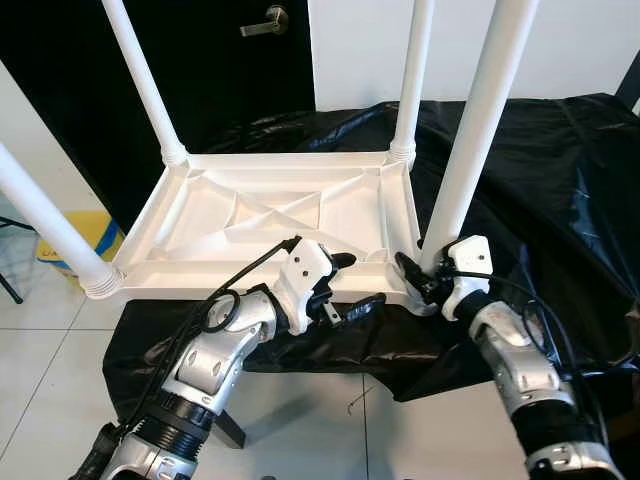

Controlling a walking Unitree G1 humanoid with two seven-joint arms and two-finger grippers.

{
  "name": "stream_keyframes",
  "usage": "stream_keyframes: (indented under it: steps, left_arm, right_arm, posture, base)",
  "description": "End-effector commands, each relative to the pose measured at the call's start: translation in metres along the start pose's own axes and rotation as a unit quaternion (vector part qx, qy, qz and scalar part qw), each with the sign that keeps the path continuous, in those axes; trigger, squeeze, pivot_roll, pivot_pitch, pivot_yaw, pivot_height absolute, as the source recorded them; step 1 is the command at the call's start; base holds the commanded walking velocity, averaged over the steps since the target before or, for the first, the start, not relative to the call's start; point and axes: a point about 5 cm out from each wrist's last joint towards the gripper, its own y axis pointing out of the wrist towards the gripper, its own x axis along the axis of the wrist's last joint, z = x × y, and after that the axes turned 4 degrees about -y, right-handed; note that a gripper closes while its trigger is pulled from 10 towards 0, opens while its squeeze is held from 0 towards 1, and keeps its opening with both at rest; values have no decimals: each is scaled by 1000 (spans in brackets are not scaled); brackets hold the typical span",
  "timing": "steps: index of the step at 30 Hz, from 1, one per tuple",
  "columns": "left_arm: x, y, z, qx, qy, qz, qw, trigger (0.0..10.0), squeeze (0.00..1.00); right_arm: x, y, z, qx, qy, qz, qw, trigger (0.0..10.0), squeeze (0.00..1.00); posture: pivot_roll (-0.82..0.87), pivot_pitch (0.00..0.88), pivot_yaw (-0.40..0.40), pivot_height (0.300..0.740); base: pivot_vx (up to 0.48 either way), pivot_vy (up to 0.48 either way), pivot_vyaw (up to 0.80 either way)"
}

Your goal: Building children table

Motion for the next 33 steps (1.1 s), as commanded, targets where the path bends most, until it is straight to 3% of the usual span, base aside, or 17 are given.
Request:
stream_keyframes:
  steps: [1,5,8,11,15,22,33]
  left_arm:
    - [-1,-1,-3,-22,3,6,1000,10000,0]
    - [-2,-1,-4,-22,2,6,1000,10000,0]
    - [-2,-1,-4,-22,2,6,1000,10000,0]
    - [-2,-1,-4,-23,2,5,1000,10000,0]
    - [-1,0,-4,-23,1,5,1000,10000,0]
    - [-2,-2,-3,-18,-1,4,1000,10000,0]
    - [-1,-2,-2,-14,1,4,1000,10000,0]
  right_arm:
    - [-11,-3,4,-10,5,26,1000,10000,0]
    - [-14,-4,10,-75,17,33,996,10000,0]
    - [-14,-4,10,-75,17,33,996,10000,0]
    - [-19,-2,19,-113,39,46,992,10000,0]
    - [-19,3,27,-212,67,57,973,10000,0]
    - [-15,5,41,-228,82,48,969,10000,0]
    - [-8,8,44,-236,70,41,968,10000,0]
  posture:
    - [-122,0,23,740]
    - [-124,0,24,740]
    - [-124,0,24,740]
    - [-125,2,25,740]
    - [-117,8,20,740]
    - [-114,10,20,740]
    - [-110,8,18,740]
  base:
    - [0,0,0]
    - [0,0,0]
    - [0,0,0]
    - [0,0,0]
    - [0,0,0]
    - [0,0,0]
    - [0,0,0]
